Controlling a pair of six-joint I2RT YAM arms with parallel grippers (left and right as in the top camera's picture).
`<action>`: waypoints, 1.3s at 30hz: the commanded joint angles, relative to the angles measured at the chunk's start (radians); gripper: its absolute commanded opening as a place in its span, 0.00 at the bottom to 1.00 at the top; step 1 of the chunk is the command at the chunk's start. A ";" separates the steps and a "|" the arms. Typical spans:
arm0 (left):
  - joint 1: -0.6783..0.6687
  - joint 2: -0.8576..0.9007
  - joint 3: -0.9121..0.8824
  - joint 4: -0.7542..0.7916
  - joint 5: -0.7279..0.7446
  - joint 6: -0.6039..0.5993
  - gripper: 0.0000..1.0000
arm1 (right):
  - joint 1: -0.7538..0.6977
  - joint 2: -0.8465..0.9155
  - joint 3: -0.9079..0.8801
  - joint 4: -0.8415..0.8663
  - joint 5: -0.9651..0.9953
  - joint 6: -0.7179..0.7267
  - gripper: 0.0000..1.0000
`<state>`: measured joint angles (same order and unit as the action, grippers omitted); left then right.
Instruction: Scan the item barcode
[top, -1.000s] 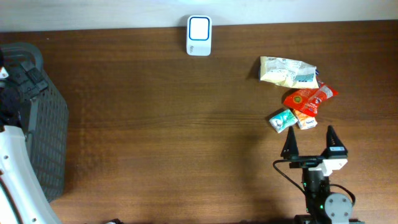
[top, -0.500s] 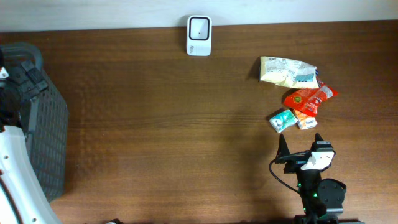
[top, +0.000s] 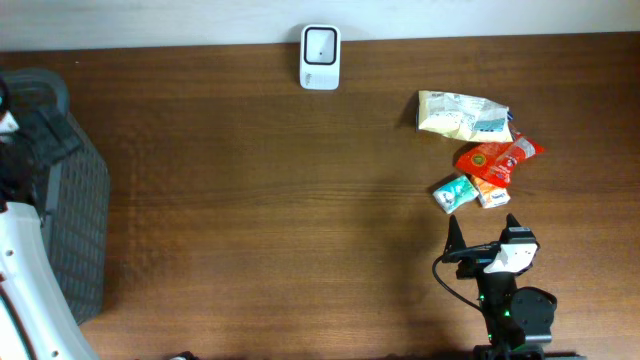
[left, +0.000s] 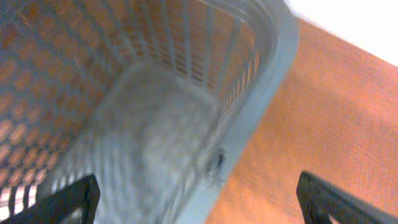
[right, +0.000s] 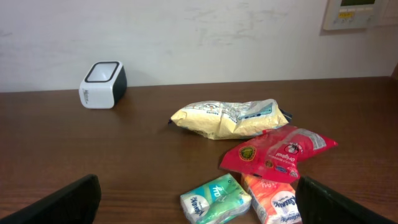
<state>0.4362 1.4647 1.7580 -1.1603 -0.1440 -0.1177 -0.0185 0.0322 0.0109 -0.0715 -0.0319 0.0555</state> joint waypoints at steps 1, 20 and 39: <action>0.005 0.003 0.003 -0.035 0.074 -0.009 0.99 | 0.006 0.003 -0.005 -0.004 -0.016 0.004 0.99; -0.026 -0.895 -0.938 0.525 0.304 0.071 0.99 | 0.006 0.003 -0.005 -0.004 -0.016 0.004 0.99; -0.119 -1.029 -1.749 1.524 0.313 0.070 0.99 | 0.006 0.003 -0.005 -0.003 -0.016 0.004 0.99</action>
<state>0.3470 0.4431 0.0364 0.3698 0.1974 -0.0601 -0.0185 0.0368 0.0109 -0.0715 -0.0353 0.0563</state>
